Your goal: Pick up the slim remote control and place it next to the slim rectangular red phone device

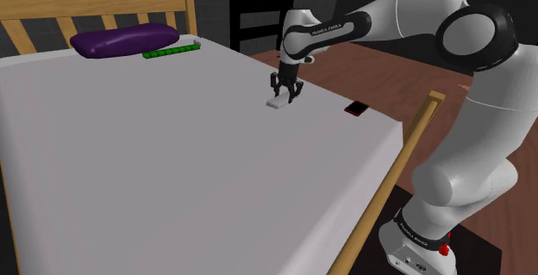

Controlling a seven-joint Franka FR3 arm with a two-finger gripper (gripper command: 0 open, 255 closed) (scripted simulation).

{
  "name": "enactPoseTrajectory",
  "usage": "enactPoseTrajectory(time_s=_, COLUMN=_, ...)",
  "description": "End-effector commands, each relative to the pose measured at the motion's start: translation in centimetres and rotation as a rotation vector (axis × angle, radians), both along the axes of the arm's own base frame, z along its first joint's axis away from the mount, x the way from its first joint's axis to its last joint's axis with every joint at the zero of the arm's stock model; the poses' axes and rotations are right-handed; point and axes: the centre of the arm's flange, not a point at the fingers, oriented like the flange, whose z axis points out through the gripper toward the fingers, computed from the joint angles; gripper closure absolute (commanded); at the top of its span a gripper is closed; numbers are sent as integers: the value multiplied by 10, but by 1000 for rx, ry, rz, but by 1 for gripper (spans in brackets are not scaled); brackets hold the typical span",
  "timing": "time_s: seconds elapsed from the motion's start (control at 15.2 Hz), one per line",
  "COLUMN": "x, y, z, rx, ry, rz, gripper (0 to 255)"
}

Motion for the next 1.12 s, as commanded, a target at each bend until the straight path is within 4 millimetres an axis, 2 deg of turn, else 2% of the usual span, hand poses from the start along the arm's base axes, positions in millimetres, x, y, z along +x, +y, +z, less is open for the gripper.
enactPoseTrajectory(time_s=0.0, x=-2, y=-26, z=0, rx=0, ry=0, rz=2, gripper=255)
enactPoseTrajectory(time_s=1.06, x=-17, y=-237, z=1, rx=0, ry=0, rz=2, gripper=255)
